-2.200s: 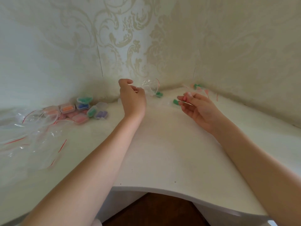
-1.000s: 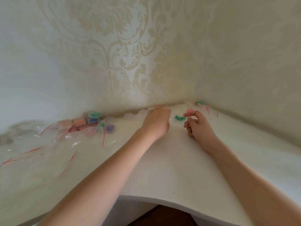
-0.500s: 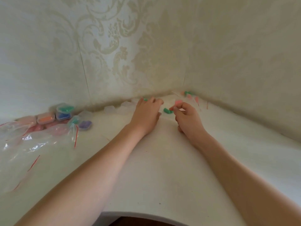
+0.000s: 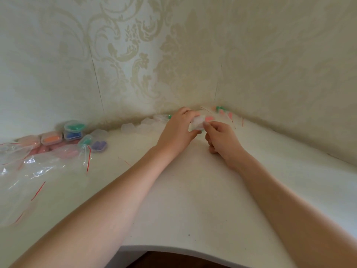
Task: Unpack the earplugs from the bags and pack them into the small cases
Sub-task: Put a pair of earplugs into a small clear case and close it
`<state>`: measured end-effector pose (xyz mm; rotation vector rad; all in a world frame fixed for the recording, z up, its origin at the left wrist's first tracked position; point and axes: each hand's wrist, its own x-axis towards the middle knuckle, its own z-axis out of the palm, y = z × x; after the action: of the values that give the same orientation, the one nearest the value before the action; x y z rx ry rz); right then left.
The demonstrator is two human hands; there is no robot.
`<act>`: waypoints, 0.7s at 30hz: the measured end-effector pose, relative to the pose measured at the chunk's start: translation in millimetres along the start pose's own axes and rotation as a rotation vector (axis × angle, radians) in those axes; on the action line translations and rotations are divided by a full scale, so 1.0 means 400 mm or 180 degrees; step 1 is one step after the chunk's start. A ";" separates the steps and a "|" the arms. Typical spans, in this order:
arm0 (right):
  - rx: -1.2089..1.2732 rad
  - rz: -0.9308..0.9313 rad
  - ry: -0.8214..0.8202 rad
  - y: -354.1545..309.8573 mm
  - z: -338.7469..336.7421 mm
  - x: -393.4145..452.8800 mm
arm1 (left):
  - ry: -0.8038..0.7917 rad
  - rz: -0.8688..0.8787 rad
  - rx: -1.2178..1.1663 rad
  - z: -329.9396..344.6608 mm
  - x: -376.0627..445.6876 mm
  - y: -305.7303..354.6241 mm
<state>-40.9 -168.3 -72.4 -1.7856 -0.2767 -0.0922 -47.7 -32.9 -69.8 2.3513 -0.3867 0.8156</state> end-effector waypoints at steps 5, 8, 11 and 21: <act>-0.0862 -0.0603 -0.0045 0.010 -0.011 -0.002 | 0.0014 -0.0168 -0.0426 0.006 -0.001 -0.004; -0.0931 -0.0624 0.0080 0.016 -0.015 0.009 | 0.0011 -0.0270 -0.0613 0.008 -0.003 0.000; -0.0813 -0.0577 0.0096 0.023 -0.015 0.017 | 0.0143 -0.0368 -0.0973 0.006 -0.003 0.010; -0.1480 -0.0938 0.0073 0.012 -0.008 0.005 | 0.0087 -0.0431 -0.0949 -0.001 -0.007 0.026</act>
<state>-37.7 -172.1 -75.7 -2.1900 -0.5341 -0.4146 -54.8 -40.5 -66.6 2.0626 -0.3101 0.6748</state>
